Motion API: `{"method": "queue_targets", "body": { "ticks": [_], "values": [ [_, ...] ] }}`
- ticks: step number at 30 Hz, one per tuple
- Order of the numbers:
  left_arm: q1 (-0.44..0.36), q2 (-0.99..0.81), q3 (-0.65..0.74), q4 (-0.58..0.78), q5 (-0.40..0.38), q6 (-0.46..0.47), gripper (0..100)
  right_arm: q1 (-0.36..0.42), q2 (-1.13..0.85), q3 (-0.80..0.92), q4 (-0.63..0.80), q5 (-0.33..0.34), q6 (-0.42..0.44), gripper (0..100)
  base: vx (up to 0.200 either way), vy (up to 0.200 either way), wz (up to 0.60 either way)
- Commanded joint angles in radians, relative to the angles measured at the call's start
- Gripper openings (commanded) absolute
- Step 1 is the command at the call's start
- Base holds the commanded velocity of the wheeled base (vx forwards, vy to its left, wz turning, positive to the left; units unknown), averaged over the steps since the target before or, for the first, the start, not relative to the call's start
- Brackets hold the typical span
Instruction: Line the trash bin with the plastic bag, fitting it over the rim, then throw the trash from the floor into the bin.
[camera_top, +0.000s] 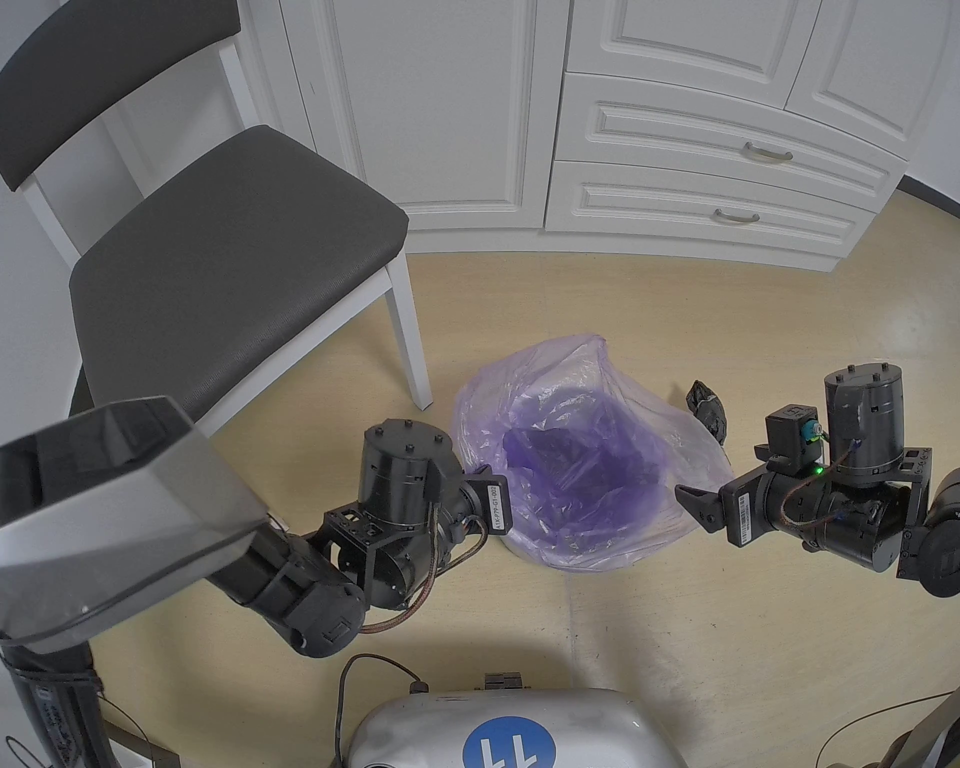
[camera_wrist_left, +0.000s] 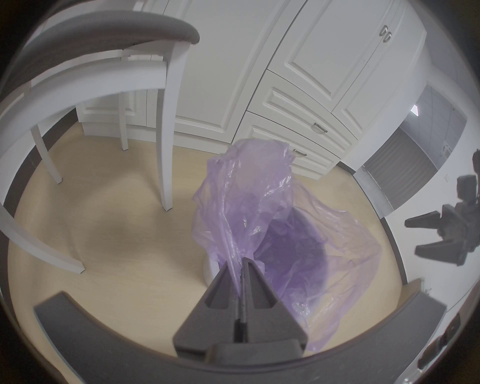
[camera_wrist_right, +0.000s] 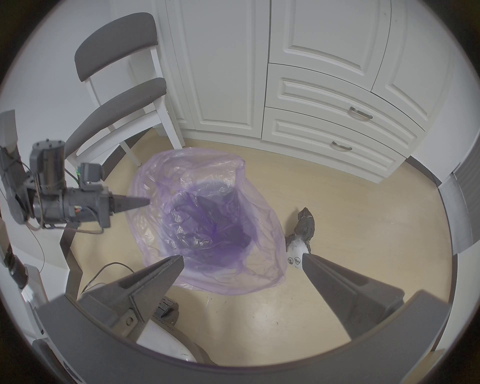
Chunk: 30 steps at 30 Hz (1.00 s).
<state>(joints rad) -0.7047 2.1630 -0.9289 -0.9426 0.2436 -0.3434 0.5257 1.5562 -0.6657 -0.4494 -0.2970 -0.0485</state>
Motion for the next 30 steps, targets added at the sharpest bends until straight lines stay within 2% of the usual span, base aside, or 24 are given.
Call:
{"method": "queue_targets", "body": {
  "ticks": [1,9,16,21,30],
  "values": [
    [-0.042,-0.157,0.024,0.087,0.002,-0.029,0,-0.001,-0.019,0.008,0.003,0.001,-0.005,100,0.000,0.000,0.00],
    [-0.042,-0.144,0.016,0.149,-0.001,-0.034,0,-0.016,-0.018,0.008,0.003,0.001,-0.019,100,0.000,0.000,0.00],
    [-0.016,0.029,-0.030,0.148,-0.014,-0.046,0,-0.016,-0.001,0.014,0.003,0.001,-0.024,100,0.000,0.000,0.00],
    [0.024,0.136,-0.048,0.149,-0.079,-0.049,0,-0.027,0.010,0.014,0.003,0.001,-0.031,100,0.000,0.000,0.00],
    [0.044,0.172,-0.056,0.151,-0.090,-0.049,0,-0.030,0.065,0.011,0.001,0.002,-0.040,100,0.000,0.000,0.00]
  ]
}}
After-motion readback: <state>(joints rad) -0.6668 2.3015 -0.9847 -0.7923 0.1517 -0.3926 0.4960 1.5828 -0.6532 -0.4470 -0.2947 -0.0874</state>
